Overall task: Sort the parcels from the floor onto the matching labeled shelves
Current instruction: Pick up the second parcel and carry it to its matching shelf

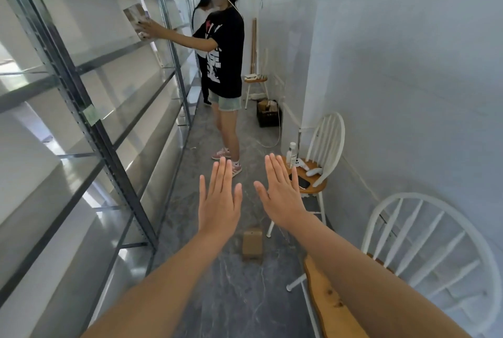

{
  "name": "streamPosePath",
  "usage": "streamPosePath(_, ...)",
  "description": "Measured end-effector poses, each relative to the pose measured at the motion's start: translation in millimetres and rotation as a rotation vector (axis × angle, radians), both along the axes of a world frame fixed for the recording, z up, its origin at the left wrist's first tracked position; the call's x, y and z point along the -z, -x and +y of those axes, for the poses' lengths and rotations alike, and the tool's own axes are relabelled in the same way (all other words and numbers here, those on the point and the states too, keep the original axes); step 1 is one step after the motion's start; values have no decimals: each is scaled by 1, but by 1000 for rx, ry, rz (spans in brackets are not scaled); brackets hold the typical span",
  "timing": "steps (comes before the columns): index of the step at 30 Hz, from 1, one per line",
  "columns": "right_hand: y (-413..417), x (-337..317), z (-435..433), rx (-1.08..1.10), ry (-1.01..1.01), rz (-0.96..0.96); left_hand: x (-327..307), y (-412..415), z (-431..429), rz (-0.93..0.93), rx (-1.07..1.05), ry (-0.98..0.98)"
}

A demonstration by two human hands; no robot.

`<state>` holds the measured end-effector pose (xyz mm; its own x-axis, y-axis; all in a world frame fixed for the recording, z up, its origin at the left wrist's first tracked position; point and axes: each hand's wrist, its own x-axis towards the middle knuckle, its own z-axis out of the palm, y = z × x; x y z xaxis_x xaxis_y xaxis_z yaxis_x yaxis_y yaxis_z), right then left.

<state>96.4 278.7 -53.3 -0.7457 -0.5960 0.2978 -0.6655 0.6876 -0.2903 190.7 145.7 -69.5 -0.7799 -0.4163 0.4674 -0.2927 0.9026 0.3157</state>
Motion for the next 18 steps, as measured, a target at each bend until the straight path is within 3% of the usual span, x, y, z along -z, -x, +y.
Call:
streamPosePath(9,106,15,-25,-30,-33,-36,5,95,-16,-36,-67,-26)
streamPosePath(18,158,40,-45,-61,-80,-112,25,146,-38,-79,-72,-15)
